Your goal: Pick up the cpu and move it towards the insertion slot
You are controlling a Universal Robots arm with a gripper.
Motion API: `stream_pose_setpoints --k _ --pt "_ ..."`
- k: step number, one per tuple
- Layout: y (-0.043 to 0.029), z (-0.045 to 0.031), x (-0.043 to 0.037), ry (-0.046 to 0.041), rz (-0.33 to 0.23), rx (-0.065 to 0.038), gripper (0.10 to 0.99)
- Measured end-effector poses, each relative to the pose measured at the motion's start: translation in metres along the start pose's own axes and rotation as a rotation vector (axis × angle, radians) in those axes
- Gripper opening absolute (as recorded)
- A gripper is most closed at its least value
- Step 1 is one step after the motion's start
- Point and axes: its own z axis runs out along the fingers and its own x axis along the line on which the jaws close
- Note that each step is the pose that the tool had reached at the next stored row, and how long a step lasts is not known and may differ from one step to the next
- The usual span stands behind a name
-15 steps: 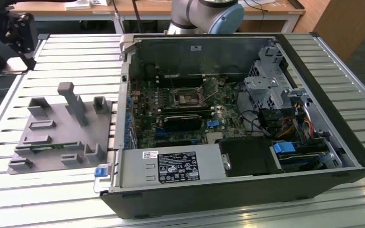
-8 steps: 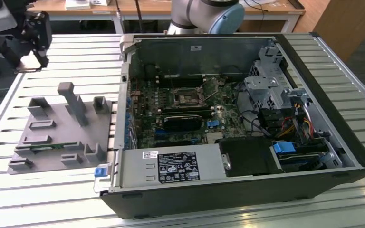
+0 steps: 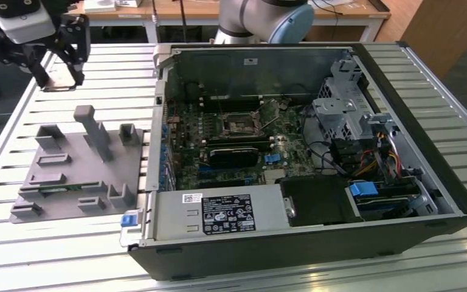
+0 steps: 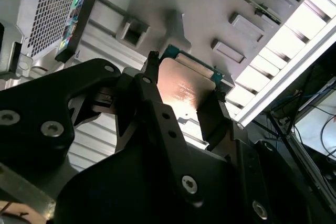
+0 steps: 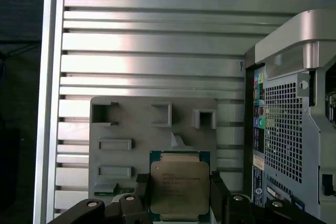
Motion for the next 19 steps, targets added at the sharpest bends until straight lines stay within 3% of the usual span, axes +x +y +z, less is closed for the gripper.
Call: stream_pose_setpoints --k 19 --pt "0.002 0.0017 -0.0802 0.0001 0.0 0.0 0.541"
